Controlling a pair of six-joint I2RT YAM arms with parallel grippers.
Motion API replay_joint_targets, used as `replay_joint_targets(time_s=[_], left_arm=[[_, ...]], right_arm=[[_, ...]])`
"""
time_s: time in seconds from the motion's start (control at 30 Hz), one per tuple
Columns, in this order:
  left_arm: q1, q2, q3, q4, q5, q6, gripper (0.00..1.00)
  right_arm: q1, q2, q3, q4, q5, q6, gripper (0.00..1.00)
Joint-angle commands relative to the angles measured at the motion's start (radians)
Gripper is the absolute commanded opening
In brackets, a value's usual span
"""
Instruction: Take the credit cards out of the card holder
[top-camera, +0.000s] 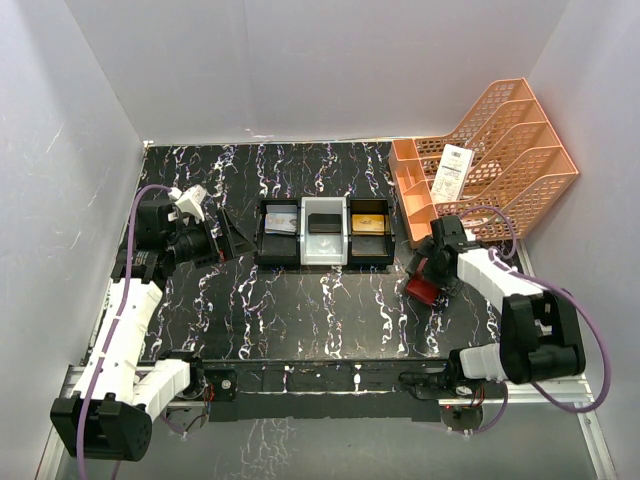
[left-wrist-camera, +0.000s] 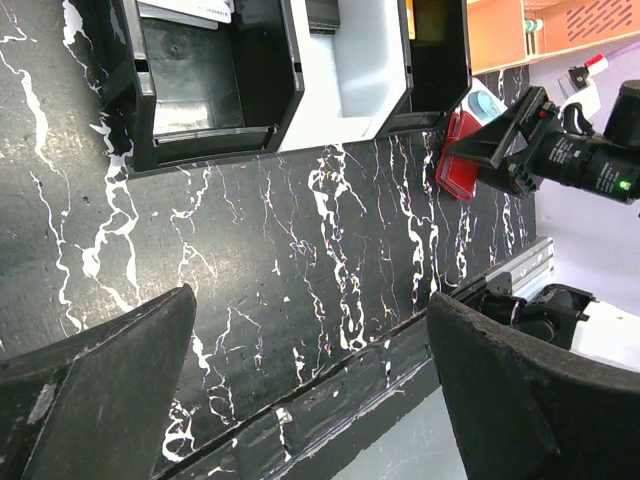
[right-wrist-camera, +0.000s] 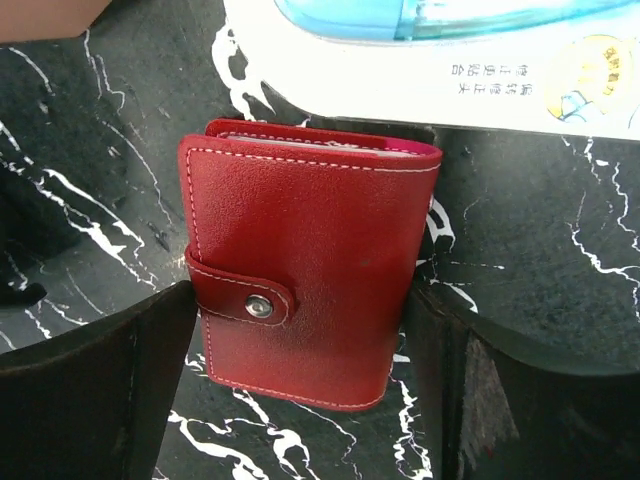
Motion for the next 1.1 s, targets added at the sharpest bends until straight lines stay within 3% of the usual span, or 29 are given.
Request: replay_joint_targets(time_s=[0.0,0.27,0.47,0.57,0.73,1.07], left_arm=[[0.007,-0.006,-0.002,0.006,0.055,0.005,0.99],[0.006,0.011,-0.023,0.043,0.091,-0.007,0.99],[0.006,0.016,-0.038,0.069,0.109,-0.02,0.99],[0.006,0.02,-0.043,0.079,0.126,-0.026,0.99],[0.006,0.024,-0.045,0.093,0.144,-0.031,0.99],[0.003,-0.01,-0.042,0.071,0.205,-0.043,0.99]], right_arm=[[-0.008,-0.097,-0.123,0.072,-0.146,0.063,0.78],[0.004,-0.303,-0.226,0.016,-0.284,0.118,0.65],[0.021,-0.489,-0.231,-0.114,-0.337,0.167,0.65],[0.026,-0.554,-0.226,-0.144,-0.44,0.139,0.73],[0.027,-0.535,-0.116,-0.236,-0.447,0.068,0.83],[0.027,-0.313,0.059,-0.204,-0.17,0.009,0.83]])
